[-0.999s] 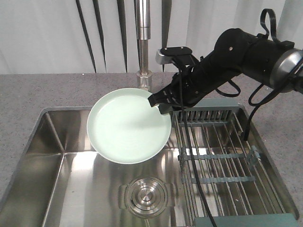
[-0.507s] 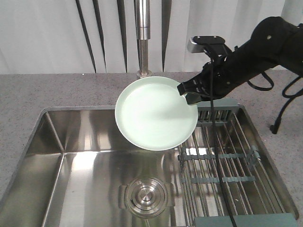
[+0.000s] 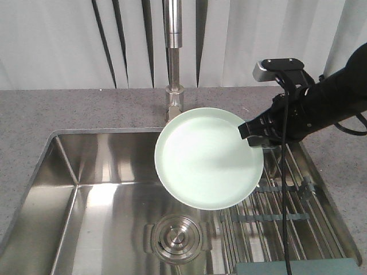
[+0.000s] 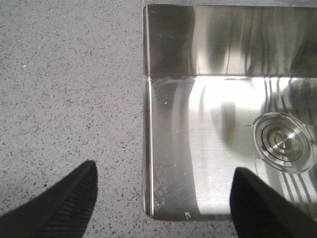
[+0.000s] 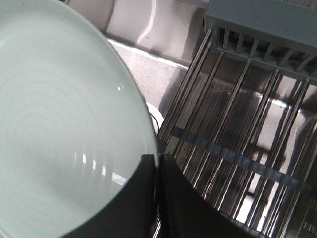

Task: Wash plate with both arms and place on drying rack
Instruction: 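Swing the held plate around under the faucet with the right gripper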

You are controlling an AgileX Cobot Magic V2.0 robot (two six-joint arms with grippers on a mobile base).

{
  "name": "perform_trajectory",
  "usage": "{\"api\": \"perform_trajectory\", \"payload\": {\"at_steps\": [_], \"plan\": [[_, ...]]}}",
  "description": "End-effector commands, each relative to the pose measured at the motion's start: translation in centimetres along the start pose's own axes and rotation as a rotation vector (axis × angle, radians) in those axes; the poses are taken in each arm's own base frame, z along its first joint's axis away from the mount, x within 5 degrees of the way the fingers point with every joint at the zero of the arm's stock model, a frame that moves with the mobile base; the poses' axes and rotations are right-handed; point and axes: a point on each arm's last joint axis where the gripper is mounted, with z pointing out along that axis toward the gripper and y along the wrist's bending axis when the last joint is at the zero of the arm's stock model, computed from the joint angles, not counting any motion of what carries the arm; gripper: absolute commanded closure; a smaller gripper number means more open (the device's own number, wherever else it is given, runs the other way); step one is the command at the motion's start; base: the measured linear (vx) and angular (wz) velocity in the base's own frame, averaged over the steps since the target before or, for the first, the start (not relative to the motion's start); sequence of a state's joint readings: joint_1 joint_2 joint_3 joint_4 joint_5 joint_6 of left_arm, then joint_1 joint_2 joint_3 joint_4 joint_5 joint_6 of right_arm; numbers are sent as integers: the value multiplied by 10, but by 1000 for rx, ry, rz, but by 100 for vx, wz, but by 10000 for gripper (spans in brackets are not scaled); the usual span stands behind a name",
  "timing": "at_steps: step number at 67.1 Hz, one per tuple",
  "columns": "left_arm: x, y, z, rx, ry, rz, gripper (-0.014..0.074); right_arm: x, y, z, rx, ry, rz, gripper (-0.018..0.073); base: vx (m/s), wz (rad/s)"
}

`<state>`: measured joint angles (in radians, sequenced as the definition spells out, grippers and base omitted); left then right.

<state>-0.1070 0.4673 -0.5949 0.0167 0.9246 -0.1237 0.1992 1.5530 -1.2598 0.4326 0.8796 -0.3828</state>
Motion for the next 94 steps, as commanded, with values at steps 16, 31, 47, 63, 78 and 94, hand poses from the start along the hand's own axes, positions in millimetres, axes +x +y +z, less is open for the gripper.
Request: {"api": "perform_trajectory", "payload": {"at_steps": [16,31,47,63,78,94], "plan": [[-11,-1,-5,9,-77,-8,81,13,25,-9,-32,-76,-26,561,0,0],[-11,-1,-5,9,-77,-8,81,11,51,3,-79,-91,-53,561,0,0],[-11,-1,-5,9,-77,-8,81,5,71,25,-125,-64,-80,561,0,0],[-11,-1,-5,9,-77,-8,81,-21,78,38,-141,-61,-113,561,0,0],[-11,-1,-5,9,-77,-8,81,-47,78,44,-134,-85,-144,561,0,0],[-11,-1,-5,9,-77,-8,81,-75,65,46,-116,-102,-150,561,0,0]]}}
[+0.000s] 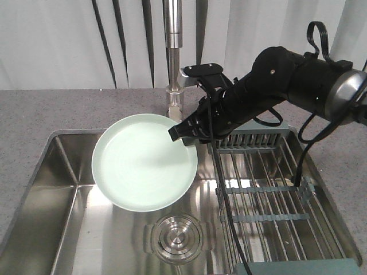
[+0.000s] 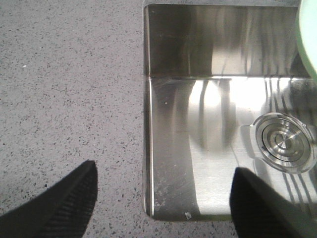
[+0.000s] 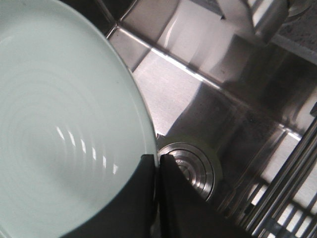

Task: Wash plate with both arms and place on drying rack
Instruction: 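Swing the held plate around under the faucet with the right gripper, then lower the plate onto the drying rack and open the right gripper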

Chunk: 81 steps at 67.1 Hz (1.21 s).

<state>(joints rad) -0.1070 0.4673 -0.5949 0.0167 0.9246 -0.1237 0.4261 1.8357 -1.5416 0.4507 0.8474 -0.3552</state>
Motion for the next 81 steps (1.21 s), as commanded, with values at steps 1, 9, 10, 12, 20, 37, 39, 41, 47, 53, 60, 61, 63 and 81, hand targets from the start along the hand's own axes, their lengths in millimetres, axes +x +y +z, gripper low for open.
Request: {"api": "perform_trajectory", "payload": {"at_steps": [1,9,10,12,20,37,39,41,47,53,60,61,63,81], "plan": [[-11,-1,-5,9,-77,-8,81,-24,-2,-30,19,-124,-14,561,0,0],[-11,-1,-5,9,-77,-8,81,-34,-14,-34,33,-142,-5,561,0,0],[-11,-1,-5,9,-77,-8,81,-34,-16,-34,35,-140,-4,561,0,0],[-11,-1,-5,9,-77,-8,81,-36,-18,-36,38,-146,-5,561,0,0],[-11,-1,-5,9,-77,-8,81,-39,-32,-42,63,-161,13,561,0,0],[-11,-1,-5,9,-77,-8,81,-29,-52,-60,113,-159,43,561,0,0],[-11,-1,-5,9,-77,-8,81,-26,-54,-64,126,-163,46,561,0,0],[-11,-1,-5,9,-77,-8,81,-22,-55,-67,132,-163,51,561,0,0],[-11,-1,-5,9,-77,-8,81,-12,-60,-80,154,-171,67,561,0,0],[-11,-1,-5,9,-77,-8,81,0,-66,-91,185,-161,80,561,0,0],[-11,-1,-5,9,-77,-8,81,14,-69,-106,222,-154,94,561,0,0],[-11,-1,-5,9,-77,-8,81,17,-70,-108,227,-153,98,561,0,0],[-11,-1,-5,9,-77,-8,81,21,-72,-112,237,-150,107,561,0,0],[-11,-1,-5,9,-77,-8,81,60,-84,-136,341,-110,155,561,0,0]]}}
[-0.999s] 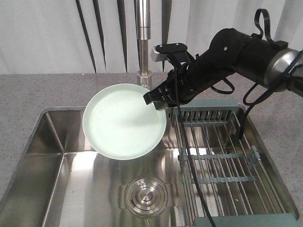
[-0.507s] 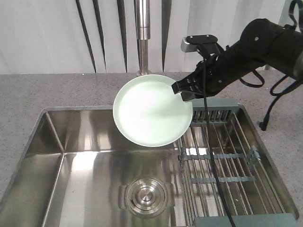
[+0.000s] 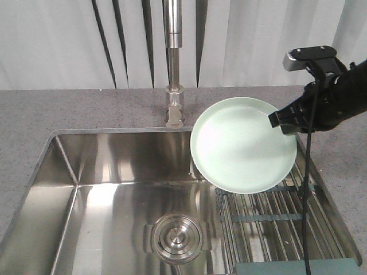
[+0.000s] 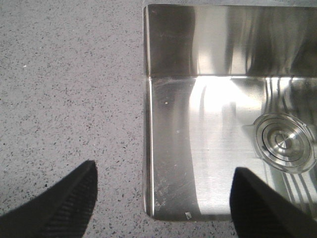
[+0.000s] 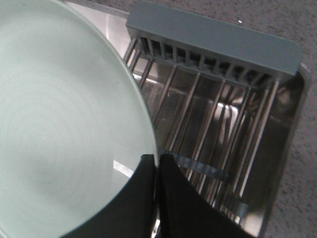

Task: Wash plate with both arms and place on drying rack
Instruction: 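Lower the plate onto the drying rack and open the right gripper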

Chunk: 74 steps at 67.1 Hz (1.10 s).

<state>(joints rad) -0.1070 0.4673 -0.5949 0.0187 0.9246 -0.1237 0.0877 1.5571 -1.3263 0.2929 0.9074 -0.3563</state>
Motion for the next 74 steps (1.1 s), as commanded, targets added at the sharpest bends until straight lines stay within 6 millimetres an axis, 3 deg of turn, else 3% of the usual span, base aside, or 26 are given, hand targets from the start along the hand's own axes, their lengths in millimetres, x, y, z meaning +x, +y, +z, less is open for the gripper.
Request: {"api": "perform_trajectory", "payload": {"at_steps": [1,29,74], "plan": [[-11,-1,-5,10,-77,-9,81,0,-6,-26,56,-87,10,561,0,0],[-11,-1,-5,10,-77,-9,81,13,-27,-18,181,38,13,561,0,0],[-11,-1,-5,10,-77,-9,81,23,-51,55,205,231,17,559,0,0]]}}
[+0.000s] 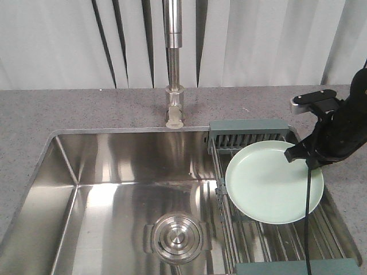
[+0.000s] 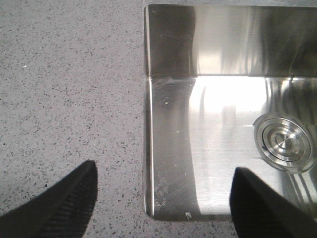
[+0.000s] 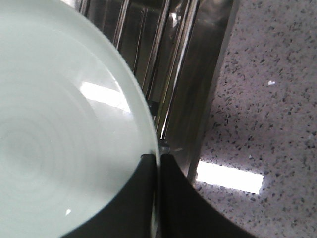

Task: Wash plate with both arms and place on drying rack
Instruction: 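Lower the plate onto the drying rack and open the right gripper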

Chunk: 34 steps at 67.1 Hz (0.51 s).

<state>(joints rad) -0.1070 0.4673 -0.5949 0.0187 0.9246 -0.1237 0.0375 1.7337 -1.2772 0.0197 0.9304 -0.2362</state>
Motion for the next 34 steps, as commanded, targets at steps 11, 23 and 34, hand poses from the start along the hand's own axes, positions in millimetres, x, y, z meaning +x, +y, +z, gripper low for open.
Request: {"api": "perform_trajectory", "payload": {"at_steps": [11,23,34], "plan": [[-11,-1,-5,10,-77,-9,81,-10,-6,-2,32,-60,8,552,0,0],[-11,-1,-5,10,-77,-9,81,-10,-8,1,43,-53,26,526,0,0],[-11,-1,-5,10,-77,-9,81,-9,-8,0,51,-49,34,410,0,0]]}}
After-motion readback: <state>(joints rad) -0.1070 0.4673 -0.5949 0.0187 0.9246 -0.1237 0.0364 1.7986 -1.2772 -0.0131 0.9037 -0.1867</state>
